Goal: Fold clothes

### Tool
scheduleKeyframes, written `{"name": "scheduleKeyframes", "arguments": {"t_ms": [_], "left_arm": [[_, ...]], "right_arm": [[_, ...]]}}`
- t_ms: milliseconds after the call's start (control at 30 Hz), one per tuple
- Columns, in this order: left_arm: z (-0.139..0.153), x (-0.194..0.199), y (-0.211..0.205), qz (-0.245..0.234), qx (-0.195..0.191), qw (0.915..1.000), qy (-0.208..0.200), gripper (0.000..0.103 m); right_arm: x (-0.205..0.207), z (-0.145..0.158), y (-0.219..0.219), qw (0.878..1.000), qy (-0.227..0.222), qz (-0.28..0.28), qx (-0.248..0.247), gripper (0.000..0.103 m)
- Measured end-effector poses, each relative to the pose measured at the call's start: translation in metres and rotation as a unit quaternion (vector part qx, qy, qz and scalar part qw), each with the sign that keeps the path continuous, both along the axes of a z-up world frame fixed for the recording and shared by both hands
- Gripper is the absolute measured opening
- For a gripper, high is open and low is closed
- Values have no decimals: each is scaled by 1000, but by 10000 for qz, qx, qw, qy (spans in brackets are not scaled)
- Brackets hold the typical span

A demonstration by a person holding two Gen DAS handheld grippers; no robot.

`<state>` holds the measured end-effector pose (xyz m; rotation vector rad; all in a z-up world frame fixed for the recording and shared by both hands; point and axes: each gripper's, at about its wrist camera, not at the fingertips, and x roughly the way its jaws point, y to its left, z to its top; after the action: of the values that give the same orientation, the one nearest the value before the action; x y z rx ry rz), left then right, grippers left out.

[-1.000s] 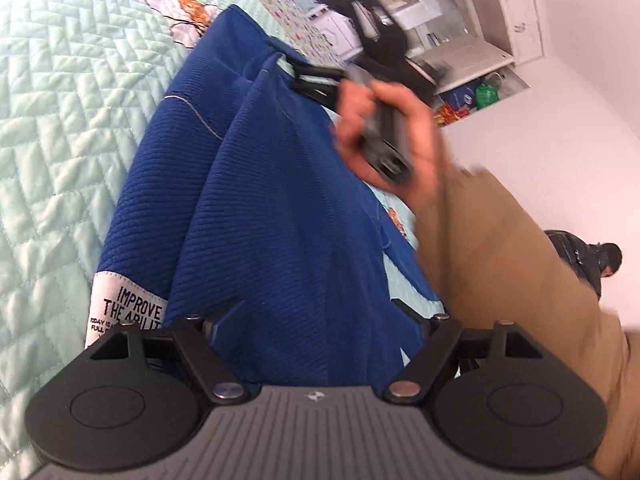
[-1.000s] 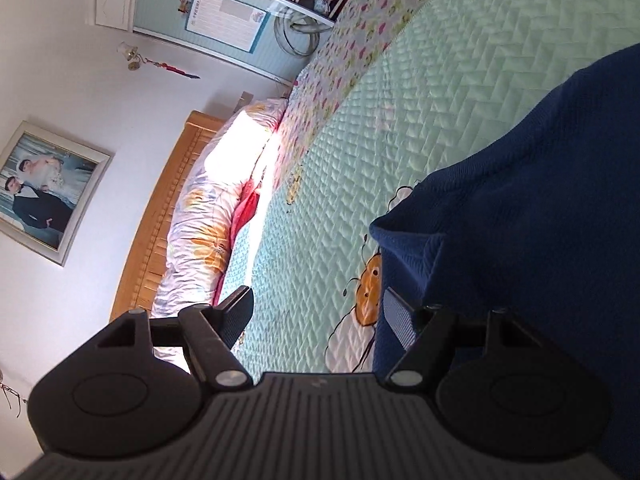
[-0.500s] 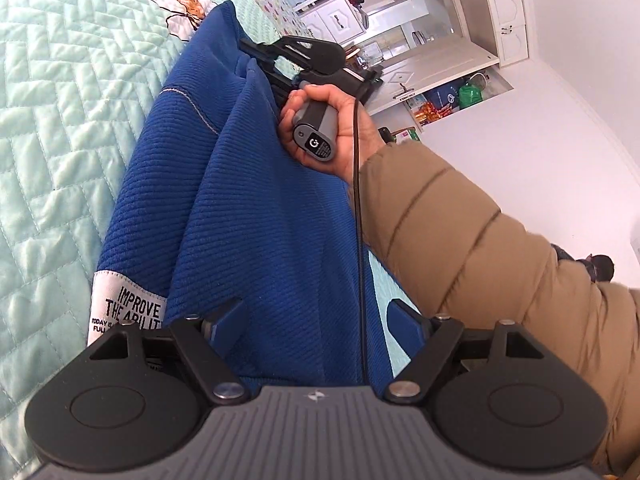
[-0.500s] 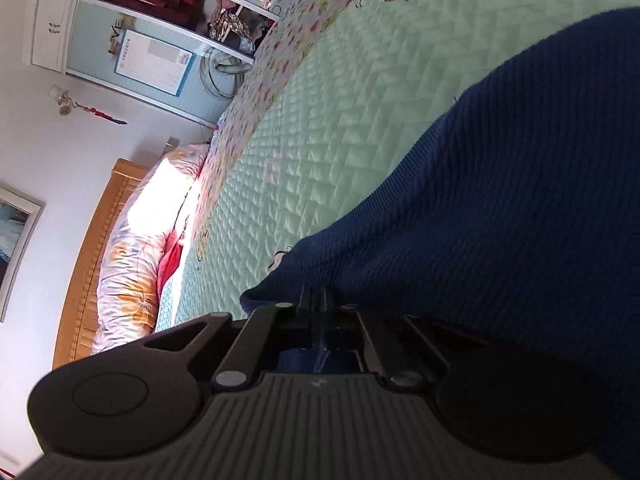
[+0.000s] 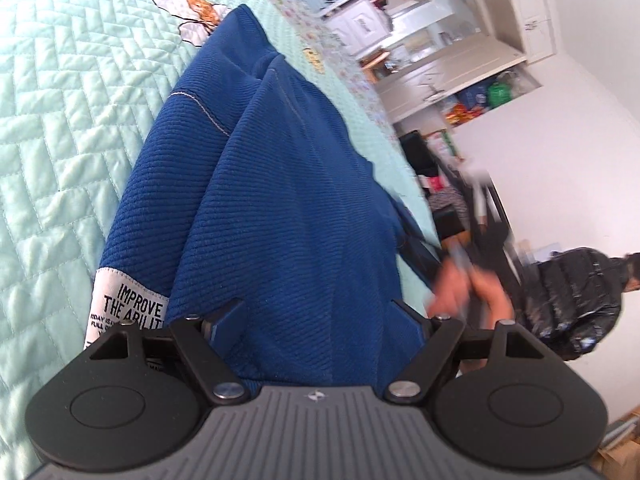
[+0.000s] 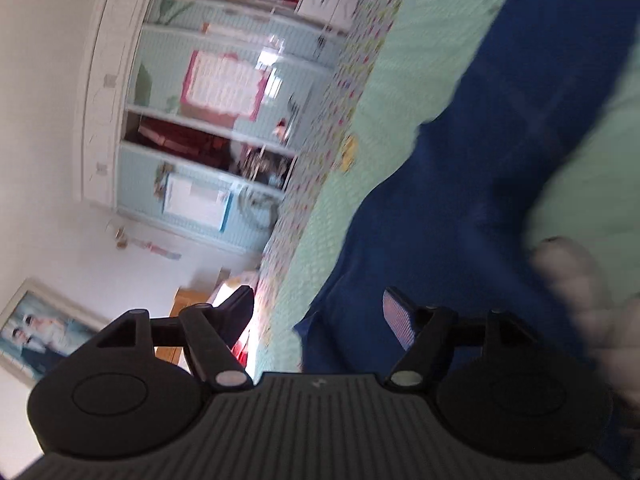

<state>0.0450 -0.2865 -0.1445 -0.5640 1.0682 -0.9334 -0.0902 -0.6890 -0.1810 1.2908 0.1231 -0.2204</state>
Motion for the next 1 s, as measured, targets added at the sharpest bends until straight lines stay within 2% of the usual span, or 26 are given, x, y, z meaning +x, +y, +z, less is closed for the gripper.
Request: {"name": "scheduleKeyframes", "arguments": {"t_ms": [67,167,300,433,533,700,833,867,933,967,1000], "left_arm": [[5,-2,-4,109,170,9998,43,80],[12,-6,-8,292,411,9987,120,80],[22,-11,-16,505,629,9967,132,80],[46,-21,-38,308,334,9985,-290,80],[56,-27,-67,28,324,9990,-317,81],[58,-44,-112,-463,453,9978,-168,81],[54,-57,-134,-743,600,9954,-99,81],[53,-58,-137,-768,616,9951,-74,81],[53,-60,-141,-809,644,9946,-49,81],[53,-61,-141,-816,653,9945,-66,81],[53,-61,-141,-807,664,9945,-76,81]], "right_arm": [[-50,-11,-11,9961,151,-861,115,74],[-109,-23,-44,9783,278,-2029,309,75],[-154,-24,-105,9580,358,-2830,296,74],[-174,-33,-176,9455,485,-3196,394,76],[-176,-39,-223,9417,411,-3300,505,76],[-149,-36,-273,9549,845,-2827,343,76],[-121,-25,-281,9623,1353,-2355,-115,76],[-114,-22,-281,9636,1500,-2192,-293,68],[-107,-21,-277,9688,1553,-1883,-439,27],[-105,-22,-273,9720,1516,-1728,-485,12],[-102,-13,-260,9710,1540,-1628,-831,12]]}}
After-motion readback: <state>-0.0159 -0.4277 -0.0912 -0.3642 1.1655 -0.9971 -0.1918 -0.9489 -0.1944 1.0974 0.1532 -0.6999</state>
